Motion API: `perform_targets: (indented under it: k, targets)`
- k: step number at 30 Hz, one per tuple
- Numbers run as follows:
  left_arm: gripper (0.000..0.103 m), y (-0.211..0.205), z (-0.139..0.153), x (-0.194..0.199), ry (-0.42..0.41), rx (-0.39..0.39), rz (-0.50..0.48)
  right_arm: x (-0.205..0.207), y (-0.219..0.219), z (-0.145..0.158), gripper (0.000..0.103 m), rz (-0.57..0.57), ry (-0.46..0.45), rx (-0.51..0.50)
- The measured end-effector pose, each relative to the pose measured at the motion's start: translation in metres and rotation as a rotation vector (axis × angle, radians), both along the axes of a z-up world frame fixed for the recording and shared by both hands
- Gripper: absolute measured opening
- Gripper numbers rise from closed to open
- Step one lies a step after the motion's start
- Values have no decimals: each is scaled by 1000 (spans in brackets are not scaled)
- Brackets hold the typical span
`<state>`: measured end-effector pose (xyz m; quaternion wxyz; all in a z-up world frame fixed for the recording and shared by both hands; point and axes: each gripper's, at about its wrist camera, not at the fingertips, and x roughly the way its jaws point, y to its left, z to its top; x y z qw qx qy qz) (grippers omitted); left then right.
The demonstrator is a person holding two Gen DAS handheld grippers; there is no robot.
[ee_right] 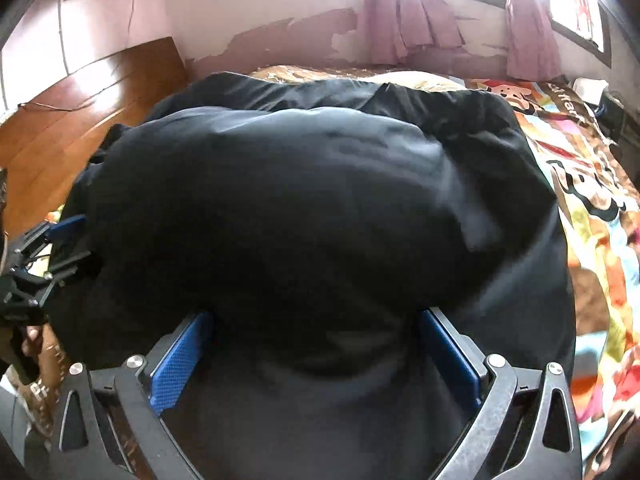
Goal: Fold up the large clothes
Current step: 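Grasp the jacket's folded edge with both grippers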
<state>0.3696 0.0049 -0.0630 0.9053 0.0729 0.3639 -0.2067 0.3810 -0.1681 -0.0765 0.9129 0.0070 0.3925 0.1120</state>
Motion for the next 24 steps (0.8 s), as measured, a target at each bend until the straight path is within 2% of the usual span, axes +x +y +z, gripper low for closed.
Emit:
perform_targets:
  k: [4,12,17,24]
  targets:
    - [102,-8,3,36,32,16,21,15,4,4,103,-3,-27,-47]
    - [102,-7,6,85,144,-9,23,59,-8,2,103,-21,-42,-23]
    - [102,0,4,102,183,-15,17,81,-20,2,103,-38,-6,-5]
    - [102,-4,-2,119,230,-25,-11,112,-30,-2,103,27,94,-49]
